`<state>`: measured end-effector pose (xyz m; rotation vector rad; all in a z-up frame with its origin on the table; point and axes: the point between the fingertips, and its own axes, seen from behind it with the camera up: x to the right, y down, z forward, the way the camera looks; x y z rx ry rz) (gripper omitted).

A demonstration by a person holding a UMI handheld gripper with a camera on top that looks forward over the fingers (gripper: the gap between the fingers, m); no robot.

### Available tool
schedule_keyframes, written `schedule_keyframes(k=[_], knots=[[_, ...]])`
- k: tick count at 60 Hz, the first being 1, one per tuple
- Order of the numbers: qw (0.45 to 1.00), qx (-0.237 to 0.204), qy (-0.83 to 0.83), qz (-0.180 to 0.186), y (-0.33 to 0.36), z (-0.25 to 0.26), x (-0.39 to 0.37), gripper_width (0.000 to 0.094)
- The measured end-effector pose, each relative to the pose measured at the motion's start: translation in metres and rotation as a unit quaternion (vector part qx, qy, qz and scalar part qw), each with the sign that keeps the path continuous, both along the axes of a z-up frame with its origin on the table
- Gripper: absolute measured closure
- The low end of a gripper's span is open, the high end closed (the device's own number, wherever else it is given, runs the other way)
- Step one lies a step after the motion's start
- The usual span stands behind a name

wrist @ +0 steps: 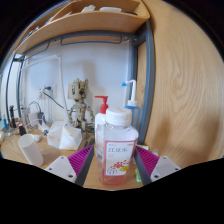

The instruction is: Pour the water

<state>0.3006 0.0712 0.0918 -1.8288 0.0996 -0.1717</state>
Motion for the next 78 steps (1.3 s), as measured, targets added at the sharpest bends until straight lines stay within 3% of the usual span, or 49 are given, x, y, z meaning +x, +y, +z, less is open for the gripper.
schedule_keyframes(k=[6, 16, 23, 33, 42, 51, 62, 78], knots=[[1.000, 0.002, 0.005, 0.005, 0.011, -0.013, 0.000, 0.0288], [0.999, 0.040, 0.002, 0.012, 0.014, -0.006, -0.004, 0.0418], [0.999, 0.040, -0.026, 0.007, 0.015, -0.004, -0.003, 0.0494], [0.995, 0.019, -0.094, 0.024, 0.018, 0.006, -0.017, 0.0493], [0.971, 0.006, -0.234, 0.055, 0.016, 0.055, -0.053, 0.0493], [0.893, -0.023, -0.438, 0.102, 0.020, 0.080, -0.102, 0.0492], [0.756, -0.058, -0.633, 0.158, 0.027, 0.084, -0.146, 0.0494], [0.573, -0.108, -0.793, 0.175, 0.044, 0.070, -0.162, 0.0495]])
